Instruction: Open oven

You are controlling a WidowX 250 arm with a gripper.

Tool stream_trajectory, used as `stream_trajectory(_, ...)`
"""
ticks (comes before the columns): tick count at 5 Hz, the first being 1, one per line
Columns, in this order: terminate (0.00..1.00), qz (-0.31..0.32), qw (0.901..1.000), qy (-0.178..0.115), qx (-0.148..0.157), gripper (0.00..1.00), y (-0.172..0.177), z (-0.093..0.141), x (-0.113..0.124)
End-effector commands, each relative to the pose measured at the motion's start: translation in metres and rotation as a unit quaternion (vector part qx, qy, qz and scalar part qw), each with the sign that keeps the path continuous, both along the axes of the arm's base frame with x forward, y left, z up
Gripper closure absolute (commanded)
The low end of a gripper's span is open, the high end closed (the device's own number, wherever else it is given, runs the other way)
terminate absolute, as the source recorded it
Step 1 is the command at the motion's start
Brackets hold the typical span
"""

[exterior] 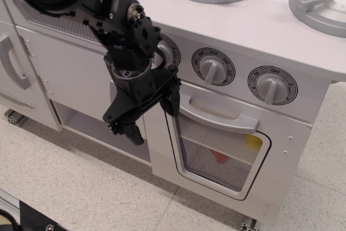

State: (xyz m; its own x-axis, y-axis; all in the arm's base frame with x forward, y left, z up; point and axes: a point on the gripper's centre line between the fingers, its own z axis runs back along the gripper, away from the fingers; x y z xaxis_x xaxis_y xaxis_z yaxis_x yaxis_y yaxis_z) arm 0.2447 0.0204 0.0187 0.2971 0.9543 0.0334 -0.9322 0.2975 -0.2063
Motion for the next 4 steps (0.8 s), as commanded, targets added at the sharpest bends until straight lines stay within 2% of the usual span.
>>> stream_trajectory(1,0.00,0.017,0.9957,-0.074,-0.053,0.00,0.015,-0.001,0.032)
stream_trajectory(2,0.00,0.018,0.9937,-0.075,-0.082,0.00,0.013,-0.006,0.039)
stream_trajectory(4,0.00,-0.007,0.9919,-0.060,-0.112,0.00,-0.006,-0.011,0.041)
